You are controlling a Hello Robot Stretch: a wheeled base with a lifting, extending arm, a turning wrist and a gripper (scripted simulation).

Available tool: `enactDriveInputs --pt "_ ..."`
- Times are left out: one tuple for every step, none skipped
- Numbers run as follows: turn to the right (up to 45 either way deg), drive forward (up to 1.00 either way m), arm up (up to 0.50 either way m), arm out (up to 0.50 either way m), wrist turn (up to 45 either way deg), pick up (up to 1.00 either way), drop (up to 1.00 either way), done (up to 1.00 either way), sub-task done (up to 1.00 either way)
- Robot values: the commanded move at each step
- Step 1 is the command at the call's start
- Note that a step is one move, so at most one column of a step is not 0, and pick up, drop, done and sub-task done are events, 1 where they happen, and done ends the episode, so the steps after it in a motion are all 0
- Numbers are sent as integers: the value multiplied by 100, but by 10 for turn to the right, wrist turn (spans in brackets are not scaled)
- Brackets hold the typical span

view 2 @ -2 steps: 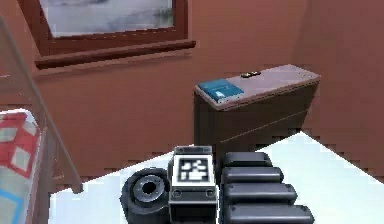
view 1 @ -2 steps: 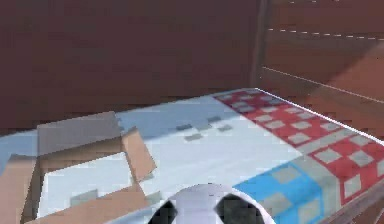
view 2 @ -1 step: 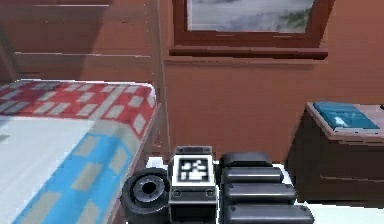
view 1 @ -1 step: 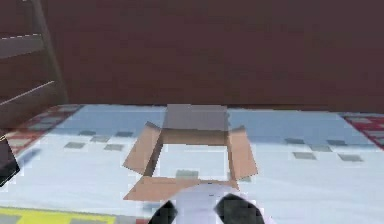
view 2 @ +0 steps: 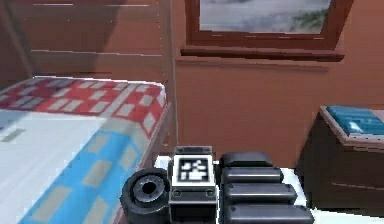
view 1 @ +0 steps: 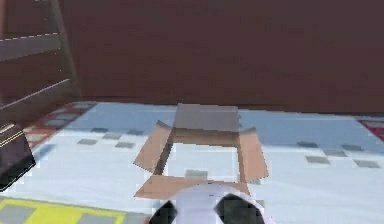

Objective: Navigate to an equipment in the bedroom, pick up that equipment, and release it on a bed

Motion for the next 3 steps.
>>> enactDriveInputs --pt "210 0 0 0 0 0 0 0 0" --pt "450 0 0 0 0 0 0 0 0" --pt "210 0 0 0 0 0 0 0 0"
